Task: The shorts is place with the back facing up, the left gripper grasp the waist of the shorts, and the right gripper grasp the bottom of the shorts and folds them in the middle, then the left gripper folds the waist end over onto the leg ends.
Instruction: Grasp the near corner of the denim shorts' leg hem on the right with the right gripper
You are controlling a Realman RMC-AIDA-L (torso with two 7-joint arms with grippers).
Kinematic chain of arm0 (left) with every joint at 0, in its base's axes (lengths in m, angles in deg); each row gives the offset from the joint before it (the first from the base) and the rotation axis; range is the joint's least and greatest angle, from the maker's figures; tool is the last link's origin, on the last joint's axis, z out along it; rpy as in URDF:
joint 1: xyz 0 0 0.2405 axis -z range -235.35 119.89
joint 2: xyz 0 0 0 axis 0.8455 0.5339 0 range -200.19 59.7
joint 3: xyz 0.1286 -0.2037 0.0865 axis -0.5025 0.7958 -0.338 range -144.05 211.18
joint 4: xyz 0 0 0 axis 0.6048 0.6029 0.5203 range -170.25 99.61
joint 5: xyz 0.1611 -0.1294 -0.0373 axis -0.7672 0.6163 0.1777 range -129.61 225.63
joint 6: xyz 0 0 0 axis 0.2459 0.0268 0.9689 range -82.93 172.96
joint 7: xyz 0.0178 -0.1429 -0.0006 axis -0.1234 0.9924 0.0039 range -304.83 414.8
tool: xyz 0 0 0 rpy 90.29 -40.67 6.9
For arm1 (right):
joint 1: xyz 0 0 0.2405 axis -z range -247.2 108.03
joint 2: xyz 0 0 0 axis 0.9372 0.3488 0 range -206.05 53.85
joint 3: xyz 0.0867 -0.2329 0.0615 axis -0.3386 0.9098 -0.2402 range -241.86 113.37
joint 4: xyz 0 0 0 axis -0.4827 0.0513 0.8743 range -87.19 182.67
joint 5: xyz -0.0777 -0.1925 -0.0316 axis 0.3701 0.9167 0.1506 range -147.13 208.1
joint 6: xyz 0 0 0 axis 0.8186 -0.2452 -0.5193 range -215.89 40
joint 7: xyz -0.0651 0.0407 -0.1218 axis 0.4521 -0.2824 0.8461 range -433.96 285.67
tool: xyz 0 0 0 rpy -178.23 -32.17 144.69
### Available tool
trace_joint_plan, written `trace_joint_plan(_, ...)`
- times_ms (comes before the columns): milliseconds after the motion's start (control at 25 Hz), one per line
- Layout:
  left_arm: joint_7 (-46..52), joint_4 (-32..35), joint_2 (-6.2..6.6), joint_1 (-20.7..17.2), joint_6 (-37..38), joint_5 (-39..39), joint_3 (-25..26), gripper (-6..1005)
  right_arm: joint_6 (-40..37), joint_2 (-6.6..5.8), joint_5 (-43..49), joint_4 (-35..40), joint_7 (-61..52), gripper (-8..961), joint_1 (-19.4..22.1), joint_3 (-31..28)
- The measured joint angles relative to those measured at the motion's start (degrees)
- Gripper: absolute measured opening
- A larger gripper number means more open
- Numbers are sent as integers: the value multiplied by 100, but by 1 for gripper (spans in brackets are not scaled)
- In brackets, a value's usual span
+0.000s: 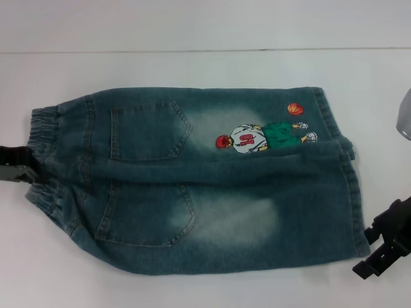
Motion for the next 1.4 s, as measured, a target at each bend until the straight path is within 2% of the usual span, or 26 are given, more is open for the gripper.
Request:
trace_joint_plan(640,-20,-8,-1,-31,-40,9,0,33,90,76,-133,-76,84,938,-61,35)
trace_joint_plan(840,-25,-9,-3,-41,-42,9,1,33,212,93,-100,-160,65,777,-62,106)
trace_joint_plan(1040,-27,-9,-15,-41,-42,9,1,33,375,94,14,-296,31,542,-57,120)
trace_joint_plan(1400,-27,-9,-19,-33,-42,8,0,33,407,102,26,-307,66,175,-39,82)
